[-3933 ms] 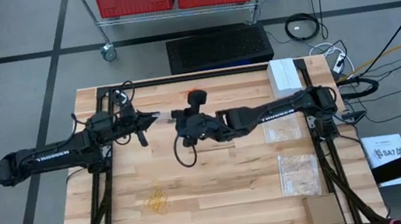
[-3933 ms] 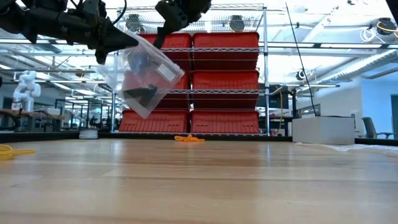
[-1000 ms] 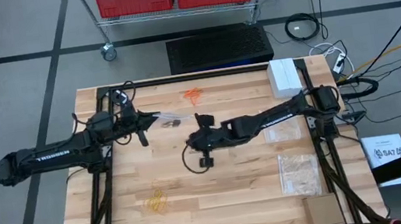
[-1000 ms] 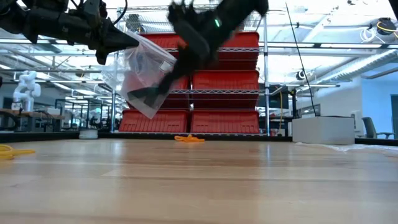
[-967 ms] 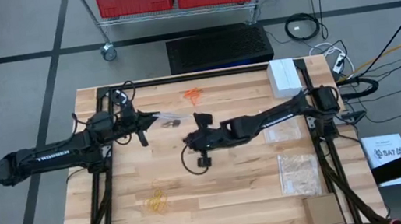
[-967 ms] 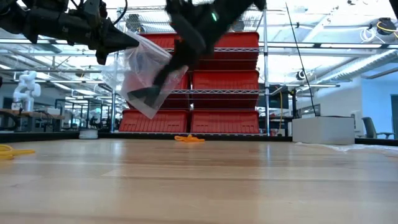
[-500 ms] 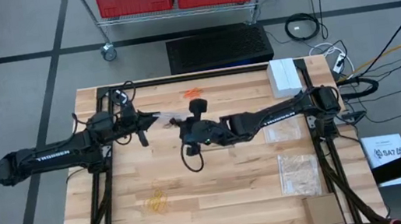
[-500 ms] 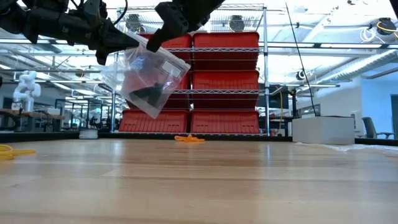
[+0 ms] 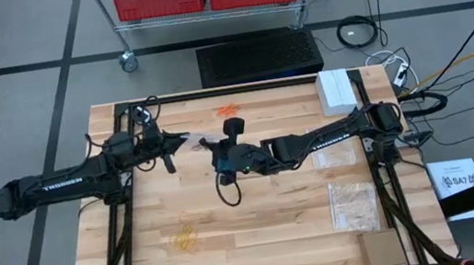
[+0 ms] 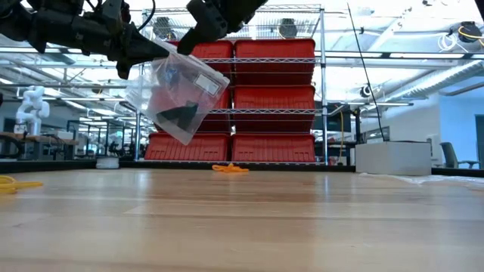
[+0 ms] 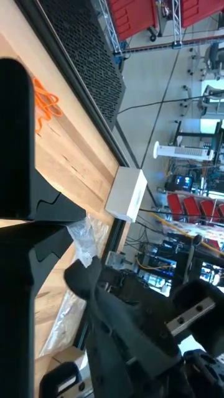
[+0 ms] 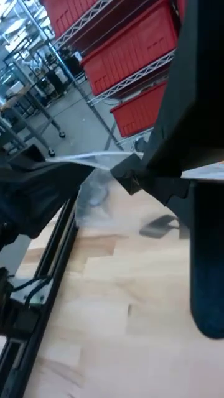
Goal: Sort rubber bands
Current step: Put the black rubber band on the zip bag
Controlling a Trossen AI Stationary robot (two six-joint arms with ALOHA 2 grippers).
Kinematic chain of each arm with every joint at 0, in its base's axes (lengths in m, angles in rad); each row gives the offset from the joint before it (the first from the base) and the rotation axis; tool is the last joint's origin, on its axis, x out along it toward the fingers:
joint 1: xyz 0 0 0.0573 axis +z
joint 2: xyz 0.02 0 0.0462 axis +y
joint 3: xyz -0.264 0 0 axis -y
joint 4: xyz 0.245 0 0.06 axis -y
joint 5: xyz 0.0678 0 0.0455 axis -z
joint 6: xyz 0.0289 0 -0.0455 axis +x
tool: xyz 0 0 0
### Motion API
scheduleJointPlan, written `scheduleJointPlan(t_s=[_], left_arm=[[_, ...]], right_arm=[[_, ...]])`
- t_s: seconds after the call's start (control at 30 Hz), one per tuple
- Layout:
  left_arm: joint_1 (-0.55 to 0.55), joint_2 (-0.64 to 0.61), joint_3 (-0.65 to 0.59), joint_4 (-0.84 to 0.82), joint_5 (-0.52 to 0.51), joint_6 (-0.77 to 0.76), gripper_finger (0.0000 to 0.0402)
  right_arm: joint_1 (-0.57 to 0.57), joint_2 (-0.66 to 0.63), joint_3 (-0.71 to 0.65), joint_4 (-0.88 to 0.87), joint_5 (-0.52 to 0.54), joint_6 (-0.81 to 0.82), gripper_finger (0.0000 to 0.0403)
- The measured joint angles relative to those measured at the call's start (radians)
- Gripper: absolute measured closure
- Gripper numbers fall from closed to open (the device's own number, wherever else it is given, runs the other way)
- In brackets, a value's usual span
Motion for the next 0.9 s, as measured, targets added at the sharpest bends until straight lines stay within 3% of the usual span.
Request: scheduleJointPlan(t_s=[0.33,0.57,0.9], left_arm=[[0.0,0.0,0.0,0.0,0.003,-0.002,0.0401],[0.0,0.0,0.0,-0.001,0.009,-0.002,0.0401],[0.0,0.0,0.0,-0.002,0.028,-0.008,0.0401]], right_arm=[[-0.056,0.001,0.0,-0.027,-0.004,0.056,0.0403],[-0.056,0.001,0.0,-0.024,0.078,0.077,0.0403],[-0.055,0.001,0.0,0.009,0.075,0.087,0.0403]])
